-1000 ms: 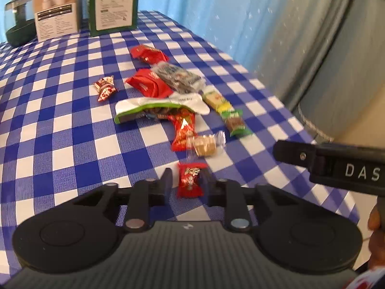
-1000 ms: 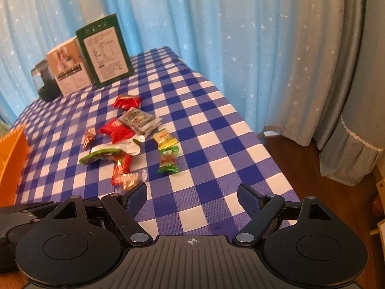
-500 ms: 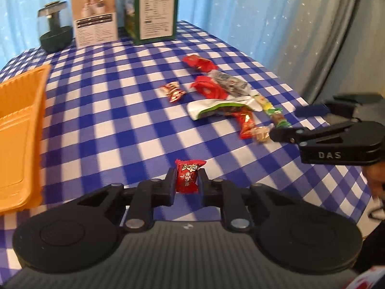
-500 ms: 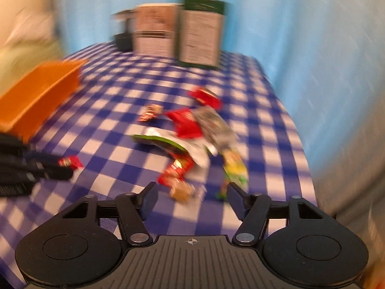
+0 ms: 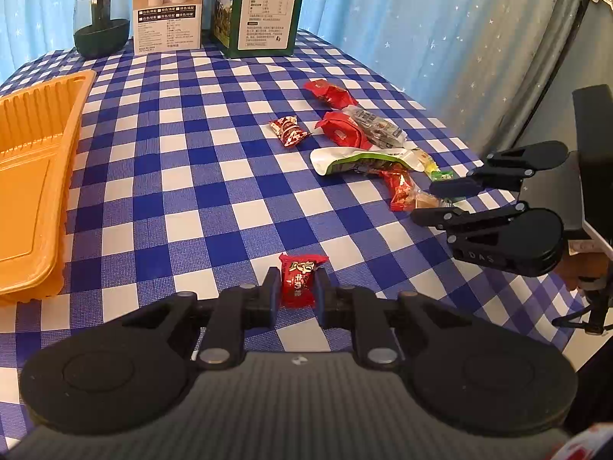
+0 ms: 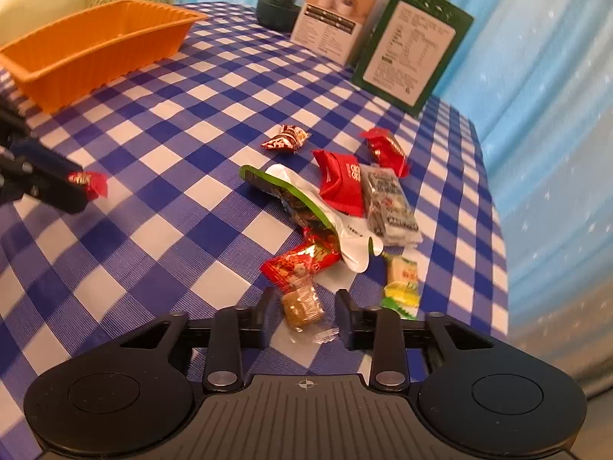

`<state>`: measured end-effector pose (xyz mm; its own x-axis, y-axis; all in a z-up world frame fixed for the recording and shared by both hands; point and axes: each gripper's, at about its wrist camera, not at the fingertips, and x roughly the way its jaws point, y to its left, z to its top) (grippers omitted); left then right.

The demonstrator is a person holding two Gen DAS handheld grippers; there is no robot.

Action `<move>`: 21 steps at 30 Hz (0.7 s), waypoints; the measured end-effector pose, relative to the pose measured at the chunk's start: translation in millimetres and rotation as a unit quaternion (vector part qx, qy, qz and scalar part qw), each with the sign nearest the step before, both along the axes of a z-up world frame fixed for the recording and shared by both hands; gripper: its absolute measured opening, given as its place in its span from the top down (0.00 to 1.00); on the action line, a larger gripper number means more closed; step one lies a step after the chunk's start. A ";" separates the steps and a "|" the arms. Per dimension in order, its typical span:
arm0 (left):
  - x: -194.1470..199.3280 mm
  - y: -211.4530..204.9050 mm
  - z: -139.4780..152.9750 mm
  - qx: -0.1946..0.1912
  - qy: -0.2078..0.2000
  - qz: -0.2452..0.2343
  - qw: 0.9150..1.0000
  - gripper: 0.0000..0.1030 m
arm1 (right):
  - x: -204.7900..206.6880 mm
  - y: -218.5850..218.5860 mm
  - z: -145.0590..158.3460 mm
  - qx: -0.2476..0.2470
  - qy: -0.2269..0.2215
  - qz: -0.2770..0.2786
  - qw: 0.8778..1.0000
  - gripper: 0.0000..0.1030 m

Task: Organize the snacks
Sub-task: 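Carry both candies to the orange tray and open both tools to drop them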

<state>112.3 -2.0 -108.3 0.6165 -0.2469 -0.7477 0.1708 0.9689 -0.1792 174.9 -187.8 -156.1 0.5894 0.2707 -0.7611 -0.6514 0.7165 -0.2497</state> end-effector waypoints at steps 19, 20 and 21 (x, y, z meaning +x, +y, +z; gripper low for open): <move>-5.6 50.9 48.0 0.019 -0.053 0.068 0.996 0.84 | -27.0 61.5 75.8 0.203 -0.001 -0.007 0.979 0.80; -5.8 61.5 52.5 0.026 -0.057 0.082 0.995 0.84 | -27.9 72.6 82.4 0.217 -0.004 0.001 0.976 0.80; -5.3 72.3 56.0 0.031 -0.060 0.095 0.993 0.84 | -28.5 83.6 88.8 0.230 -0.007 0.007 0.973 0.80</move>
